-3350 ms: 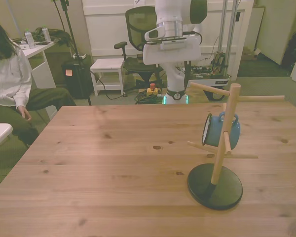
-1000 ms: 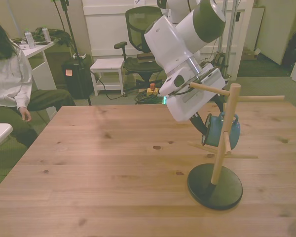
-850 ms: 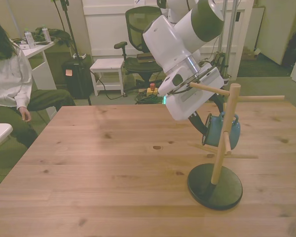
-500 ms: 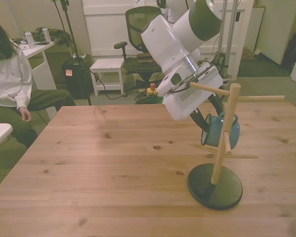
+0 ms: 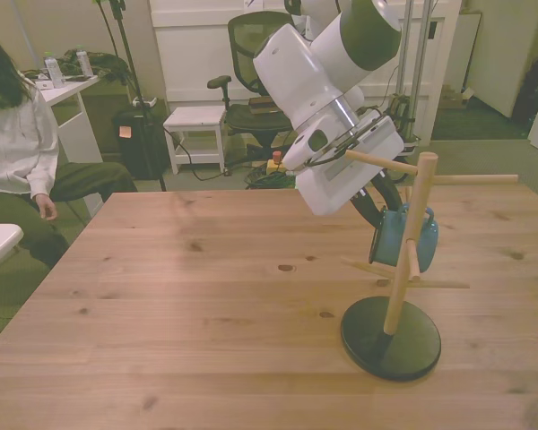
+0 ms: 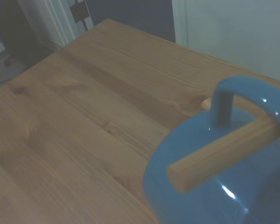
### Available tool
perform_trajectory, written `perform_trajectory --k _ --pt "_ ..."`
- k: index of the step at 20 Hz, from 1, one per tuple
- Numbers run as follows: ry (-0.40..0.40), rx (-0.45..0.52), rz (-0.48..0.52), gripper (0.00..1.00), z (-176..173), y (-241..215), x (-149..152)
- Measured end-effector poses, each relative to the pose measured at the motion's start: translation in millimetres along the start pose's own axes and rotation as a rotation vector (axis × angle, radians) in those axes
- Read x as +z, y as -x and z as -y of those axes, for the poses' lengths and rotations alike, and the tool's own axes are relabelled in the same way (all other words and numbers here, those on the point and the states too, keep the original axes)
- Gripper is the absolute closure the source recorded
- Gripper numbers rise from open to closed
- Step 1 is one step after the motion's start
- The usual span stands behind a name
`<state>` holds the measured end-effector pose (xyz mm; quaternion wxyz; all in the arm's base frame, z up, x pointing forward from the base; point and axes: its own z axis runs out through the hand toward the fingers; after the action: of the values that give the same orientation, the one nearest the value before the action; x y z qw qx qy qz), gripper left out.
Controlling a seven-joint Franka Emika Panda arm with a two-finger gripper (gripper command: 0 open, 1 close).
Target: Unload the mug
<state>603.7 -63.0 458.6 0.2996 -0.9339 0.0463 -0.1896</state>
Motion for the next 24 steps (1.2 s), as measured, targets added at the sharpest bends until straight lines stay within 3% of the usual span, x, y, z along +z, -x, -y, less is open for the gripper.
perform_trajectory --k 24 --pt "-0.049 -0.004 0.010 1.00 -3 -1 -15"
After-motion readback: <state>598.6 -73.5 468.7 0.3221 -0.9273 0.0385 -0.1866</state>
